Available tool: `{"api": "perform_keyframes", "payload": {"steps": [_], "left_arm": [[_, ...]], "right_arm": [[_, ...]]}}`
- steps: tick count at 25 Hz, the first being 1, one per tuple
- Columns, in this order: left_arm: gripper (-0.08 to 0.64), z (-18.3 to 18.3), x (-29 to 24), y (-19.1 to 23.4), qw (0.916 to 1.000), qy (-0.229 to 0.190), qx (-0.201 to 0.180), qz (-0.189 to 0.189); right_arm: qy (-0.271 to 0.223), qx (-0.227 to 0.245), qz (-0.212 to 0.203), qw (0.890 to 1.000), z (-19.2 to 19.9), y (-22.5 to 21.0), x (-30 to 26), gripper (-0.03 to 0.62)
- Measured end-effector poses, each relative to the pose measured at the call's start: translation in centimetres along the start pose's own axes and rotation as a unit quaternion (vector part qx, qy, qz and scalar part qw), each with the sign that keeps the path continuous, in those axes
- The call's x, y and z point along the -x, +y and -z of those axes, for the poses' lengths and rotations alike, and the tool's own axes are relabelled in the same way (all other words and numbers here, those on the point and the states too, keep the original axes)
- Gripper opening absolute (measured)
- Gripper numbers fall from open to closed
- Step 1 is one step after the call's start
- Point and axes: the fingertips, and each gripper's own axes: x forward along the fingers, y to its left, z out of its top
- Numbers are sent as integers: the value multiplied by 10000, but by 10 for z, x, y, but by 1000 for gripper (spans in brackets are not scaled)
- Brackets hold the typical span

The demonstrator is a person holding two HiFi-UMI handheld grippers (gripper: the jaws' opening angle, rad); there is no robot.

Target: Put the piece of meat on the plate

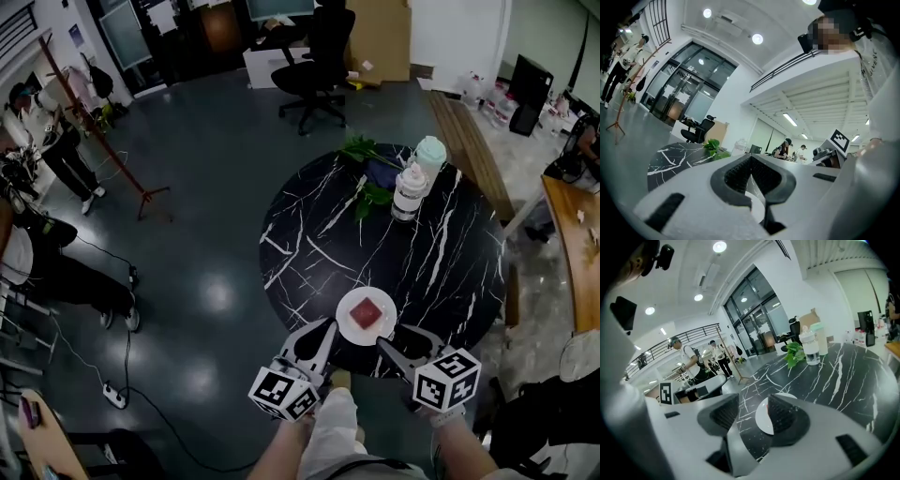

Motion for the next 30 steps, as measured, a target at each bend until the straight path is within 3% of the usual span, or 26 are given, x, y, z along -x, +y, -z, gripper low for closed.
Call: {"api": "perform_keyframes", "payload": {"steps": [3, 7, 16, 30], "left_arm": [[9, -6, 9, -15, 9999, -71, -84, 83], [9, -12, 22, -34, 9998, -126, -78, 109], [9, -35, 38, -73, 9992, -208, -256, 213], [9, -64, 37, -105, 9967, -396, -612, 361]], "right_arm": [[-174, 185, 19, 9997, -8, 11, 16, 184], [-310, 382, 20, 9988, -11, 23, 36, 116], [-680, 676, -219, 9952, -27, 55, 74, 41], [-1193, 1166, -416, 9851, -57, 80, 101, 11]]}}
